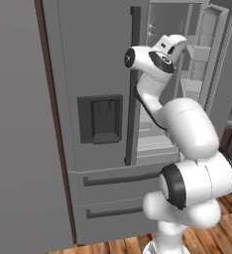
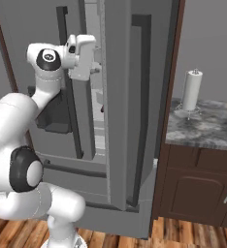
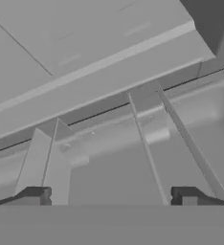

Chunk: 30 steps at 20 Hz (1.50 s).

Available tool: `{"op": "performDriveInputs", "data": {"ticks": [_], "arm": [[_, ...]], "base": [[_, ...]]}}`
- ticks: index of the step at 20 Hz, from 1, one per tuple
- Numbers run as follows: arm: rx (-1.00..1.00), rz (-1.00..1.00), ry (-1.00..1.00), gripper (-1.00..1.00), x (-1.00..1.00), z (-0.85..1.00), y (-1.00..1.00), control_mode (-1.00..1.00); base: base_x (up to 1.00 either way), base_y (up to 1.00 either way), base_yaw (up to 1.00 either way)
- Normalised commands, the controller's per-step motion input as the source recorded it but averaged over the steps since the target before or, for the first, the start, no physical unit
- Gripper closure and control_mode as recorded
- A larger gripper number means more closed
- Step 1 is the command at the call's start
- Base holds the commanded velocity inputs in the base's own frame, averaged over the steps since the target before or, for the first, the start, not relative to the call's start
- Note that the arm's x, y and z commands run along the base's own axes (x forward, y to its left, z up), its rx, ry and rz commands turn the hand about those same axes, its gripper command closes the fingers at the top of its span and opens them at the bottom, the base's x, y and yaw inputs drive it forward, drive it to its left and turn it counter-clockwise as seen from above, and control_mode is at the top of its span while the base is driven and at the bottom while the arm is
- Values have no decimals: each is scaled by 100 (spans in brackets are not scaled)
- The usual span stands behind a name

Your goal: Retrieve the sausage and cheese from the fridge and place them on the cutting board on the counter.

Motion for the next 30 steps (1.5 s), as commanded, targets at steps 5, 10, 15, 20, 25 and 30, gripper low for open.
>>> {"op": "performDriveInputs", "data": {"ticks": [5, 10, 15, 20, 25, 30], "arm": [[0, -15, -7, -100, 12, 3, -68, -100], [0, -22, -19, -100, -15, 15, -95, -100], [0, -24, -21, -100, -42, 20, -100, -100], [0, -18, -17, -100, -58, 27, -100, -100], [15, -6, -21, -100, -87, 53, -33, -100], [13, 9, -24, -100, -100, 3, 72, -100]], "base": [[0, 0, 0], [0, 0, 0], [0, 0, 0], [0, 0, 0], [0, 0, 0], [0, 0, 0]]}}
